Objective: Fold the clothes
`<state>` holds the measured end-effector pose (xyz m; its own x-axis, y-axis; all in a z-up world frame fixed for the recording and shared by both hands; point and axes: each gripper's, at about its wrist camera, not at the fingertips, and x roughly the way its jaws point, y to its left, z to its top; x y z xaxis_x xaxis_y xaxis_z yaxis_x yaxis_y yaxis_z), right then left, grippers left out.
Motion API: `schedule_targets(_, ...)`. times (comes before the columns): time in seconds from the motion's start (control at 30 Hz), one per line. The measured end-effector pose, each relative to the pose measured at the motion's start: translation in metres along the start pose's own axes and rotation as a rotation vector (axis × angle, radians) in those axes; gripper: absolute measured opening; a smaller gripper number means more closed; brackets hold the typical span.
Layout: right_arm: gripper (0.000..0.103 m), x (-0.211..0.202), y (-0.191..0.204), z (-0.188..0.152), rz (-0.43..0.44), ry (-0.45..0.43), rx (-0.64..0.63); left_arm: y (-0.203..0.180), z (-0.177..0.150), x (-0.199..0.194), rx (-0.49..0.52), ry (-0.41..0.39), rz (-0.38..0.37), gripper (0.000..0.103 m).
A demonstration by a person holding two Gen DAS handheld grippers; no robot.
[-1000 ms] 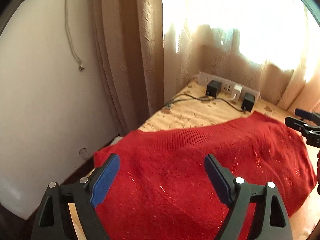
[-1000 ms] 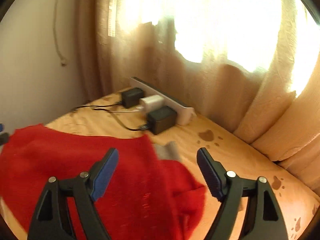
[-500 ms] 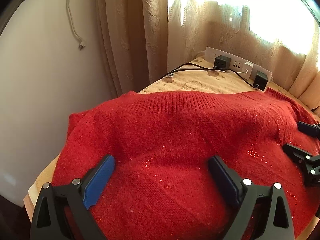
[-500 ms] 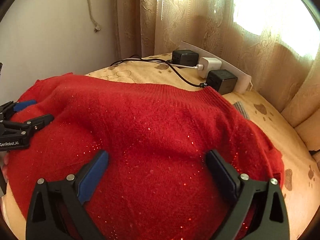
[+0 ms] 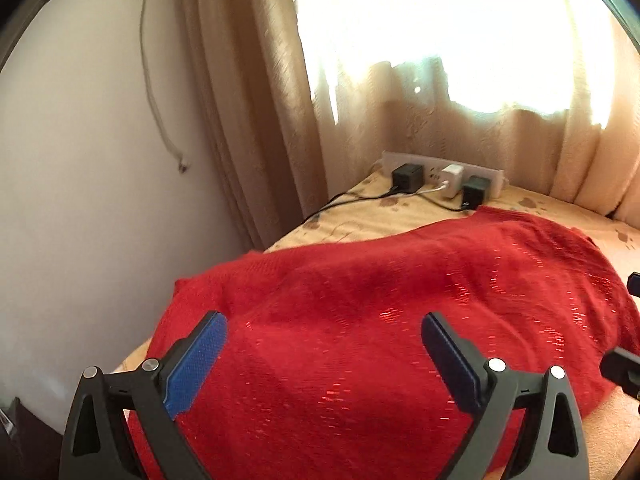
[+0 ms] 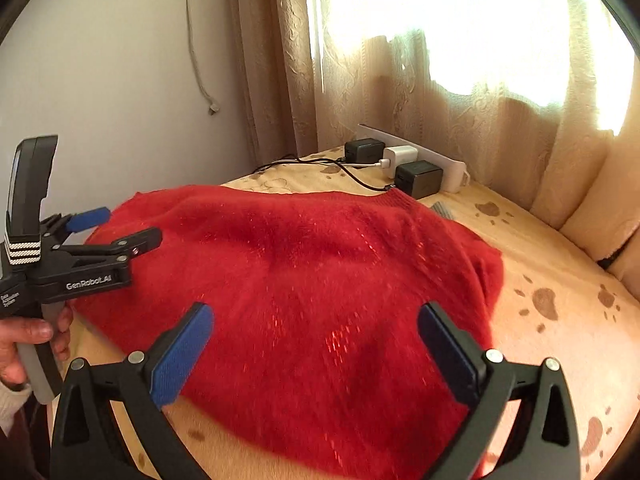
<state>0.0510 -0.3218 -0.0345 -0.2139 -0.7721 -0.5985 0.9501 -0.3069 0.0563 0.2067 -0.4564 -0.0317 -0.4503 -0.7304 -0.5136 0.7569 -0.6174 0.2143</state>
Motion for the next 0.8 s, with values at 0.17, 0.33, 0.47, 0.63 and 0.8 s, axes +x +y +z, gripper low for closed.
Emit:
schedule_targets(0.17,0.103,-0.056,-0.034,-0.048,-0.117,0.027,0.055,-0.09,0.001,-0.051,0.189,-0.139,0.018,0.1)
schedule_targets(0.33,0.103,-0.099,-0.098,-0.097,-0.29,0.11,0.237,-0.182,-0.014,-0.093,0.36,-0.295,0.076,0.1)
schedule_targets(0.47,0.103,-0.141,-0.142,-0.141,-0.386,0.127,0.431,-0.24,-0.028,-0.129,0.462,-0.467,0.14,0.1)
schedule_targets(0.63,0.103,-0.185,-0.176,-0.185,-0.4,0.049,0.652,-0.287,-0.048,-0.166,0.545,-0.716,0.249,0.1)
schedule_targets(0.8,0.102,-0.202,-0.186,-0.2,-0.382,0.031,0.721,-0.307,-0.055,-0.179,0.604,-0.808,0.265,0.1)
